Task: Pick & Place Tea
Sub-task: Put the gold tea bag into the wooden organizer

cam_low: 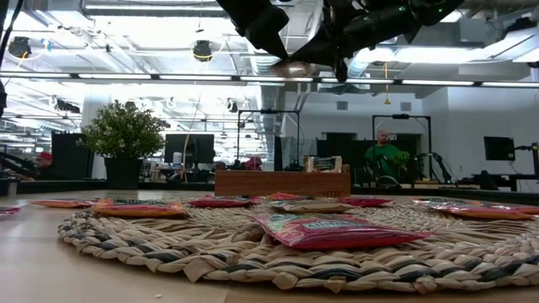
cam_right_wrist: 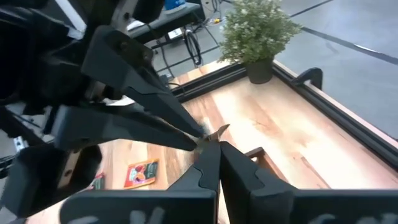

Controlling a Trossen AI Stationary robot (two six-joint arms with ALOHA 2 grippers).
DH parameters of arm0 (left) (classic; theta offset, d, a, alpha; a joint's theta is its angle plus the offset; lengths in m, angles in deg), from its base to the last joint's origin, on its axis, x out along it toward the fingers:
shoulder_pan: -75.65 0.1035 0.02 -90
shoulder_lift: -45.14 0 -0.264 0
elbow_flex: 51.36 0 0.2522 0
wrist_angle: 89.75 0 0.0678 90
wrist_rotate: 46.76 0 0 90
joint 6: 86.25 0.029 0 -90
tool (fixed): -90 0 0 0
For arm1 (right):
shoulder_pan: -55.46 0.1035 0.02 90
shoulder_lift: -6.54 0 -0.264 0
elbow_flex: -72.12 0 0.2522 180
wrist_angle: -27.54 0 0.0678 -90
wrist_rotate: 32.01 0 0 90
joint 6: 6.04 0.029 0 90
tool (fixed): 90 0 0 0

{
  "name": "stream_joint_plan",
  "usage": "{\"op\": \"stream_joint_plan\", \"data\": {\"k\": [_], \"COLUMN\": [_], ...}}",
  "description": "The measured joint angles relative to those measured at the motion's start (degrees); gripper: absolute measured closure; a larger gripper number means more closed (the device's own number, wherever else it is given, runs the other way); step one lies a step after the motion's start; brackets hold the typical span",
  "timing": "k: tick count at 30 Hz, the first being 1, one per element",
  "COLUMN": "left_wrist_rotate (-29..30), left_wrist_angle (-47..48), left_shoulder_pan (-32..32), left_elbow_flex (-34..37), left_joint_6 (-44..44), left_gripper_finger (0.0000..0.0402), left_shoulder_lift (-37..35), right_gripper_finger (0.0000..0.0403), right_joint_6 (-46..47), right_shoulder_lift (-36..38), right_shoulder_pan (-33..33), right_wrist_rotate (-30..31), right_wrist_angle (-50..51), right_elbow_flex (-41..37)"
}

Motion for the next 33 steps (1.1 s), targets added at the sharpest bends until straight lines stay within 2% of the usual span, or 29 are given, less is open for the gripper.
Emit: {"op": "stream_joint_plan", "data": {"k": [6,11,13,16,20,24,28,33], "left_wrist_rotate": [4.81,17.78,20.73,20.04,14.16,13.71,13.69,11.73], "left_wrist_angle": [0.02,1.77,5.11,14.13,29.98,40.14,44.15,46.35], "left_shoulder_pan": [0.0,0.02,0.4,1.41,3.62,5.79,7.65,9.81], "left_elbow_flex": [0.0,0.0,0.0,0.0,-0.01,0.0,0.0,0.0], "left_joint_6": [0.2,0.25,-1.49,-11.62,-27.37,-38.86,-43.66,-43.85], "left_gripper_finger": [0.0308,0.0276,0.0271,0.0269,0.0269,0.0269,0.0269,0.0269], "left_shoulder_lift": [0.0,0.0,0.0,-0.3,-0.53,-0.52,-0.52,-0.51], "right_gripper_finger": [0.0402,0.0402,0.0402,0.0402,0.0403,0.0403,0.0403,0.0403], "right_joint_6": [-0.04,-0.52,-0.54,-0.33,1.05,5.16,8.34,9.6], "right_shoulder_lift": [0.02,0.01,0.21,1.52,4.54,7.98,9.21,6.41], "right_shoulder_pan": [-0.16,-1.18,-1.97,-2.82,-3.9,-4.69,-4.42,-1.98], "right_wrist_rotate": [2.28,4.12,4.3,4.29,4.47,4.7,8.78,13.05], "right_wrist_angle": [0.56,2.74,3.6,2.36,-0.62,-13.89,-27.54,-42.35], "right_elbow_flex": [0.0,0.0,-0.21,-2.28,-8.04,-17.15,-26.59,-34.1]}}
